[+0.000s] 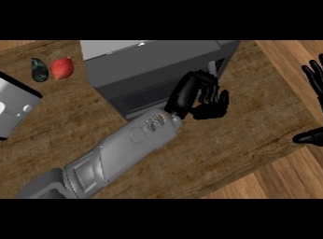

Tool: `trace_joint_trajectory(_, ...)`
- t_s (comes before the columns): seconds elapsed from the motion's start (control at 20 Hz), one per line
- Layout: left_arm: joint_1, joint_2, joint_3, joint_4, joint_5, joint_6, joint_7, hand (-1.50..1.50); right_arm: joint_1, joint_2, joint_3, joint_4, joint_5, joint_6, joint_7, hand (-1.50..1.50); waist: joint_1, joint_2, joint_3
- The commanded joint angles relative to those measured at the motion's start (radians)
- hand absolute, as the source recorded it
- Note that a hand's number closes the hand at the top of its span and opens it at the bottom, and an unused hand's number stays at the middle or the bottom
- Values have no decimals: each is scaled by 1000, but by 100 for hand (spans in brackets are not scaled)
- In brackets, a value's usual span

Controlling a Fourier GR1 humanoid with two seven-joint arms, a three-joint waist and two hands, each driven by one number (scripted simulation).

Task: Pick up the milk, place it into the microwave and close the microwave

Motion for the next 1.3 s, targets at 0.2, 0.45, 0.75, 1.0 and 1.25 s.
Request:
trace_joint_trajectory(0.2, -91, -10, 29, 50, 46, 12, -16, 150, -46, -1, 46, -44, -50, 135, 13, -150, -29, 16, 3)
trace_joint_trajectory(0.45, -103, -10, 25, 55, 63, 37, -12, 150, -65, -17, 69, -79, -73, 167, 58, -150, -47, 15, 3)
trace_joint_trajectory(0.75, -97, -10, 13, 50, 80, 60, -19, 150, -104, -54, 153, -193, -42, 261, 68, 150, -44, 7, 4)
trace_joint_trajectory(1.0, -102, -10, 6, 57, 97, 72, -20, 150, -118, -50, 199, -274, -60, 280, 102, 150, -62, 7, 5)
trace_joint_trajectory(1.25, -108, -9, 9, 65, 105, 101, -26, 150, -109, -50, 230, -335, -82, 279, 139, 150, -77, 6, 6)
